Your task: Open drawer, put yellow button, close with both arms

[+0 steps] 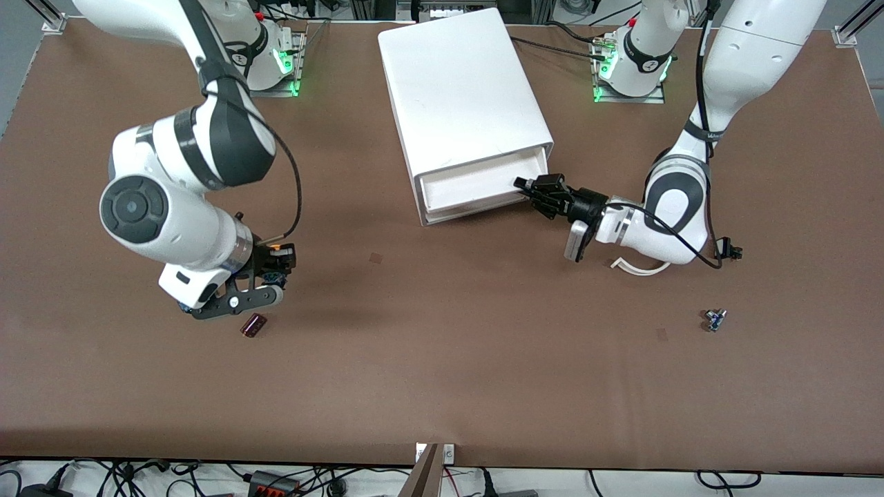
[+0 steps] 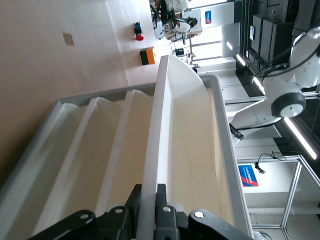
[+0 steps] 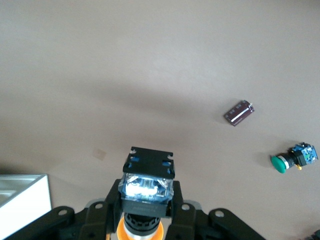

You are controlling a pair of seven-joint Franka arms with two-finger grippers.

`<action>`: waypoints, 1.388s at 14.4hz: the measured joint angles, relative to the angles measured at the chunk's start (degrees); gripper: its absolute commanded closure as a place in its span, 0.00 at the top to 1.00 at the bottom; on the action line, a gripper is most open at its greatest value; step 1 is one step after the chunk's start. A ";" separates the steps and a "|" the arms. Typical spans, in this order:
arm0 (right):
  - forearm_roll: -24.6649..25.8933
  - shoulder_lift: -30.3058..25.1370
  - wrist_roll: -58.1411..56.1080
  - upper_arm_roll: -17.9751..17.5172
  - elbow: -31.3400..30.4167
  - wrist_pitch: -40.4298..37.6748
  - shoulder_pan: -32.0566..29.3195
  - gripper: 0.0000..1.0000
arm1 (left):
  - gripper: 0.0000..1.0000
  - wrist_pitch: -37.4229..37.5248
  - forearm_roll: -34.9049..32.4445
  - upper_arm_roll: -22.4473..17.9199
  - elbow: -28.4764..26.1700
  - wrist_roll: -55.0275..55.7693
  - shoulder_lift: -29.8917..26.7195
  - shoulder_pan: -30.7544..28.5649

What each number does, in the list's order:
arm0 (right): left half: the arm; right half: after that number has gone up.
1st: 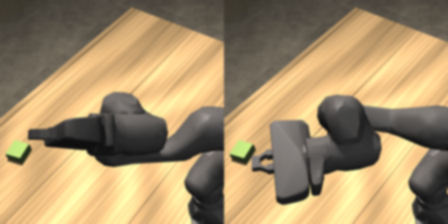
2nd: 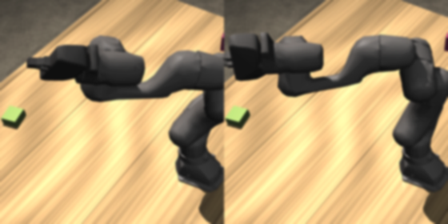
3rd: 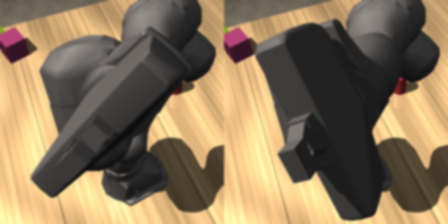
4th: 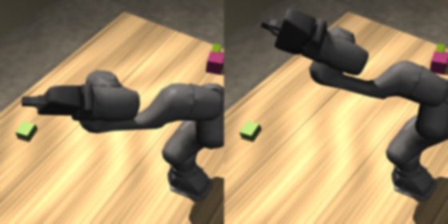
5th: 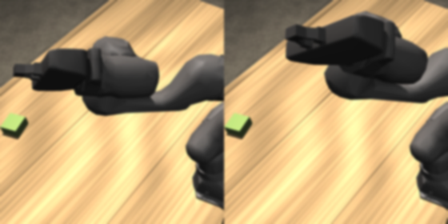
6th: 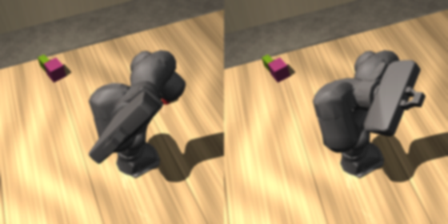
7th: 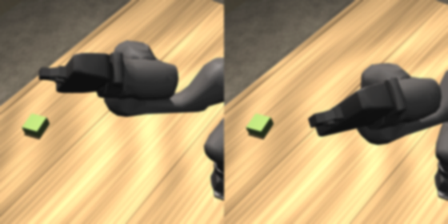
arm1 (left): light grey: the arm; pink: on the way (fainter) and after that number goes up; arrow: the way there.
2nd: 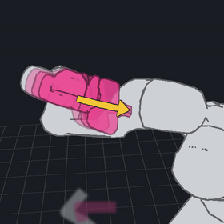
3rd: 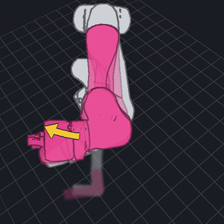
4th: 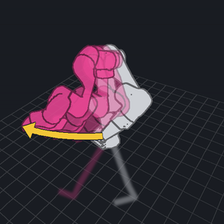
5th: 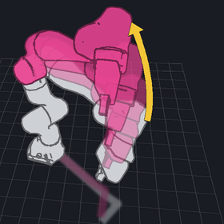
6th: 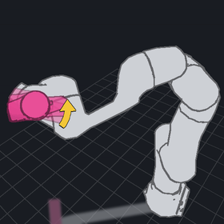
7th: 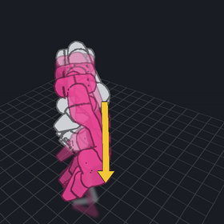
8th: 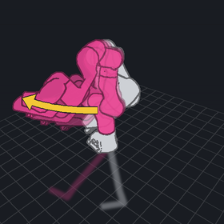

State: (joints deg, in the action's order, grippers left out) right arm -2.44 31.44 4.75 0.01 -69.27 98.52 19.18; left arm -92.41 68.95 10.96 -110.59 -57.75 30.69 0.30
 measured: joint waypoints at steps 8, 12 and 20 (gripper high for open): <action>-0.07 -1.30 0.06 -0.13 6.80 0.36 9.81 0.00 | 0.99 0.54 -3.52 -0.10 10.81 0.36 6.17 -3.64; -0.05 -1.15 0.09 -0.03 8.27 4.97 12.75 0.00 | 1.00 -0.26 -5.15 -0.59 12.36 0.26 7.21 -3.90; 1.10 1.34 4.65 0.03 8.29 9.31 22.66 0.00 | 1.00 4.91 -23.07 -0.64 23.76 26.77 2.04 -6.40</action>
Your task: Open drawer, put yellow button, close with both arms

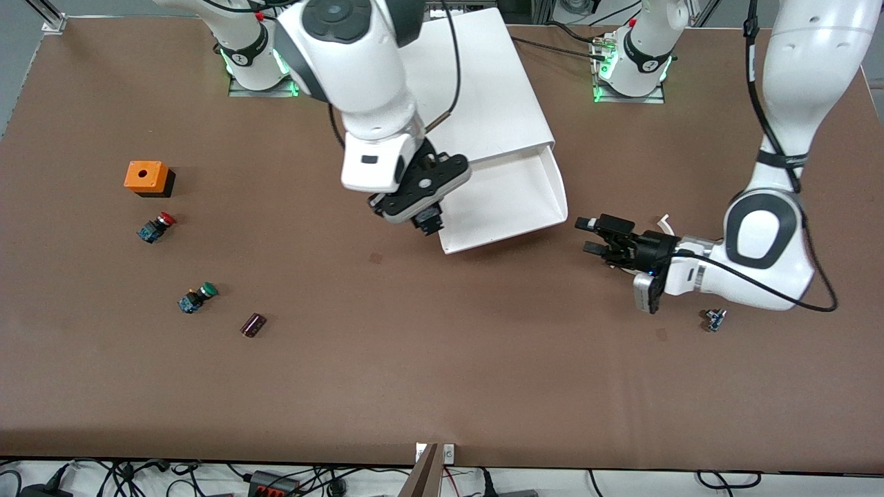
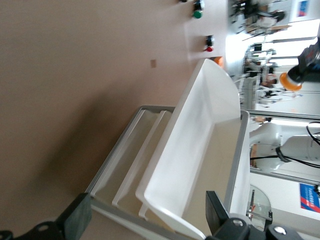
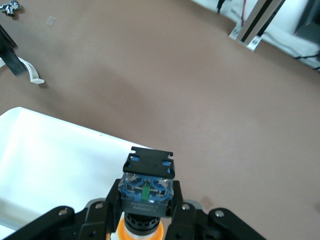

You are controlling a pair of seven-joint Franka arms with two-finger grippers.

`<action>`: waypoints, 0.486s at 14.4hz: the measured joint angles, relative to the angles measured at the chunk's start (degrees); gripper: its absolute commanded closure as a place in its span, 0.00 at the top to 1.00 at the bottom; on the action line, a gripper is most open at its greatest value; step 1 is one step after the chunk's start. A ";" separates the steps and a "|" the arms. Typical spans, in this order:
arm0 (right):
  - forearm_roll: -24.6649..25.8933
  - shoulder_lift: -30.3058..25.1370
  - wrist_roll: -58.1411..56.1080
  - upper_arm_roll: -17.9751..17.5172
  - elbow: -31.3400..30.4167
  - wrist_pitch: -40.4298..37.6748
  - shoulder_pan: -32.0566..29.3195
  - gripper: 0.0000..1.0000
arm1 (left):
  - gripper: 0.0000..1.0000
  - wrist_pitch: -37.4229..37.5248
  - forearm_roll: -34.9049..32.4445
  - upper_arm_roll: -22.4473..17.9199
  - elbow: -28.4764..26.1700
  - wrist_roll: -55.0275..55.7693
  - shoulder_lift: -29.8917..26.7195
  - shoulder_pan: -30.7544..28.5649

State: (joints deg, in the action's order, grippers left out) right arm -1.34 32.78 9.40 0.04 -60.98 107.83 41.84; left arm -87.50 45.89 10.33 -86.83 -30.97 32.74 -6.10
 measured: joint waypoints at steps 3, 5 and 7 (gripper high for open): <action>0.48 3.02 6.14 0.10 0.21 0.97 3.49 0.00 | 1.00 2.15 -12.41 0.02 4.64 8.91 -1.81 0.00; 0.91 5.03 8.68 0.15 1.08 1.84 4.49 0.00 | 1.00 2.52 -18.87 0.01 6.60 12.97 -2.37 -0.02; 0.95 6.59 10.71 0.21 2.03 2.96 4.92 0.00 | 1.00 3.76 -23.73 0.20 7.67 17.52 -2.92 0.11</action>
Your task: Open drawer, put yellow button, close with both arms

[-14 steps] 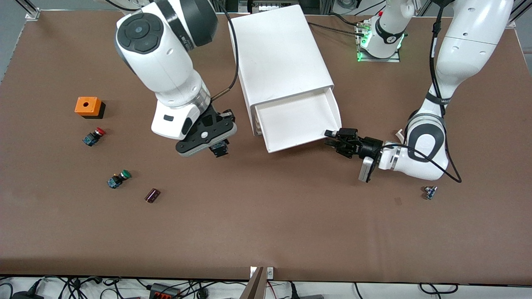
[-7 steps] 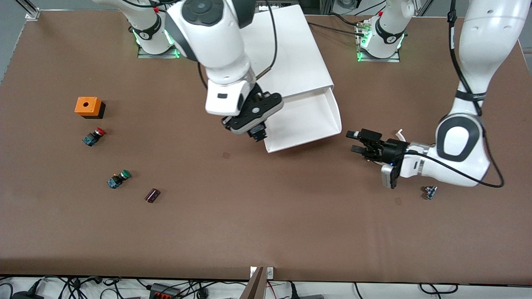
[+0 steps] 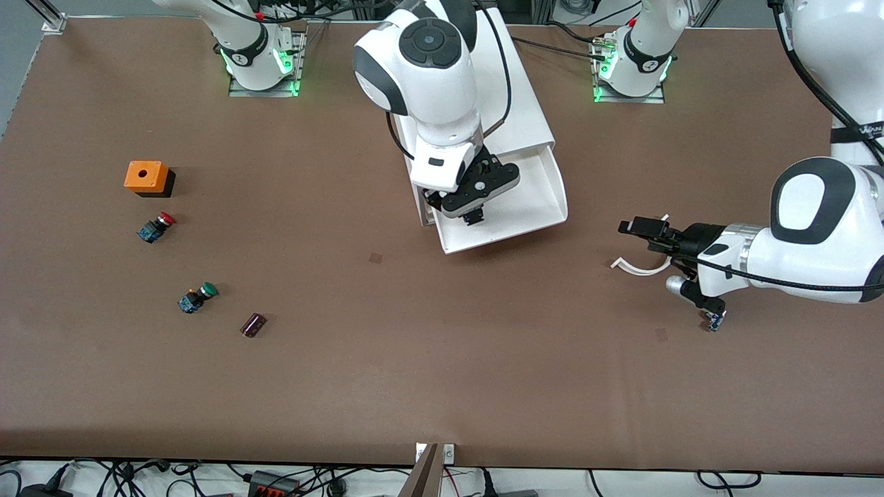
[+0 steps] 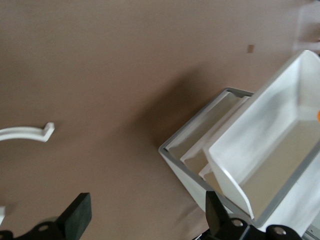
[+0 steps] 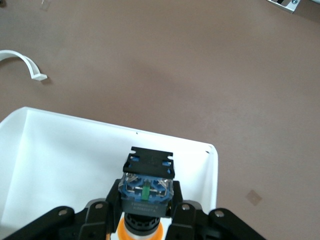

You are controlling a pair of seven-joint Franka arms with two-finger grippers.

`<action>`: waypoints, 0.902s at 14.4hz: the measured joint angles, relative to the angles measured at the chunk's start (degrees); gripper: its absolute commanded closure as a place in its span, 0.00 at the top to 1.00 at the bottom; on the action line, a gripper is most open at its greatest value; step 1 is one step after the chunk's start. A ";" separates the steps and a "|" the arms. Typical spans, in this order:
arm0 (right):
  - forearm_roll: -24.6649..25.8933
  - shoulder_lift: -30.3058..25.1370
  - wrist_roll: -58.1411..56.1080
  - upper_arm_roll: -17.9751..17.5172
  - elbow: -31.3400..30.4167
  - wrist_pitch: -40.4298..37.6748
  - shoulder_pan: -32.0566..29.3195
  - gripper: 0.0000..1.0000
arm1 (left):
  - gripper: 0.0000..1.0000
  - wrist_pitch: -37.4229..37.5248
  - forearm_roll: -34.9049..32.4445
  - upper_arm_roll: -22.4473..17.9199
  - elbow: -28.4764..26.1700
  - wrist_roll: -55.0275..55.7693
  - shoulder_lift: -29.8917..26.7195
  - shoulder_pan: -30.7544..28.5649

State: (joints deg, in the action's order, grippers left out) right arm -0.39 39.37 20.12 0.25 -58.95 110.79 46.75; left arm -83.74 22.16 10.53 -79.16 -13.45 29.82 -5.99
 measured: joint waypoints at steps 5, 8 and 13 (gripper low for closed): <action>0.00 1.51 3.63 -0.01 0.59 0.51 0.83 0.00 | 1.00 2.81 -23.37 1.20 3.02 6.48 -1.78 2.15; 0.00 2.52 5.66 -0.02 0.58 0.49 1.79 0.00 | 1.00 4.14 -29.84 1.17 7.06 7.11 -2.16 4.44; 0.00 3.10 6.86 -0.02 0.61 0.45 2.48 0.00 | 1.00 4.15 -30.47 0.84 9.53 8.07 -0.61 4.79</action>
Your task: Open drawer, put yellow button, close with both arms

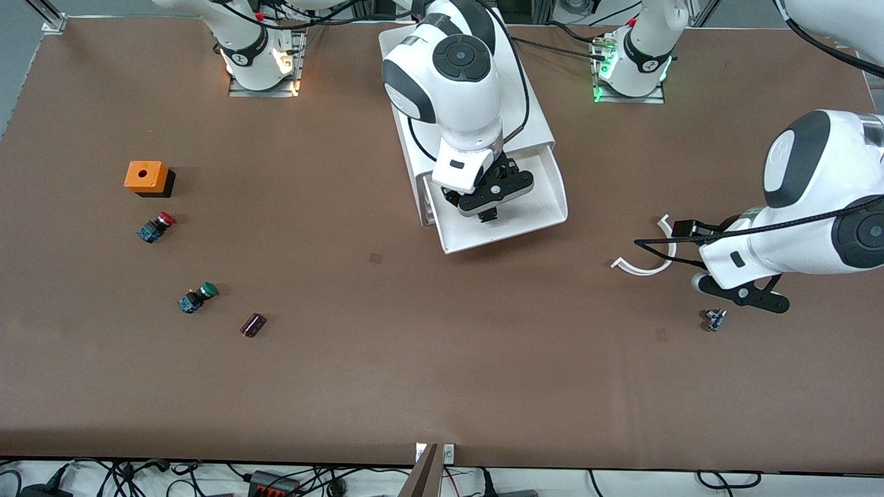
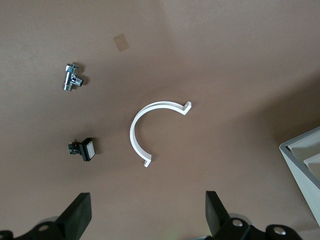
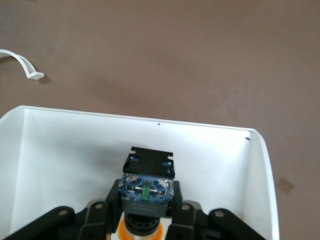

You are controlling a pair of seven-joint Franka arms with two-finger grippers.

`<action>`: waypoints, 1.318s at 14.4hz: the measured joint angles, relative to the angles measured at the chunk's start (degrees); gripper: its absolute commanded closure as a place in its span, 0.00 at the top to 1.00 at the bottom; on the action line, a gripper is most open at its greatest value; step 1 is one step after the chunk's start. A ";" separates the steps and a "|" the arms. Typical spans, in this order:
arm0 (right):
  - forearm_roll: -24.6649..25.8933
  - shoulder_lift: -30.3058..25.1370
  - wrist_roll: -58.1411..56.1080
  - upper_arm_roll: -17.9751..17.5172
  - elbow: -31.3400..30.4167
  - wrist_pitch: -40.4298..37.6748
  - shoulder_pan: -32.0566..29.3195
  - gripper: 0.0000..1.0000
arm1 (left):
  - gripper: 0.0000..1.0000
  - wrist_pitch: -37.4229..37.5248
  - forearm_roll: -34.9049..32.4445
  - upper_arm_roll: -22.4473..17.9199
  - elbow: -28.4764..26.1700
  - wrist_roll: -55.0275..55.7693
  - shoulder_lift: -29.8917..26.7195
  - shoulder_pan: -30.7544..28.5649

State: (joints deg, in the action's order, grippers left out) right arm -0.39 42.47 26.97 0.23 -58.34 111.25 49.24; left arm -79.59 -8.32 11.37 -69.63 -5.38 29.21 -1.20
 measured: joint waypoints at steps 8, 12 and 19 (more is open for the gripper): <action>-0.01 0.96 1.57 0.00 0.00 -0.09 0.38 0.00 | 1.00 -0.26 1.41 -0.04 0.18 3.60 0.67 -0.37; -0.39 1.37 2.98 -0.04 0.00 -0.16 0.55 0.00 | 1.00 -1.58 1.94 -0.07 0.20 3.83 0.67 -1.31; -0.59 1.37 5.28 -0.07 0.03 -0.12 0.65 1.00 | 1.00 -1.71 2.03 -0.06 0.20 3.84 0.67 -1.39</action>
State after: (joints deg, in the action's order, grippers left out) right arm -0.98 43.84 32.25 0.16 -58.31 111.12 49.89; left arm -81.30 -6.29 11.31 -69.43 -1.54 29.88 -2.59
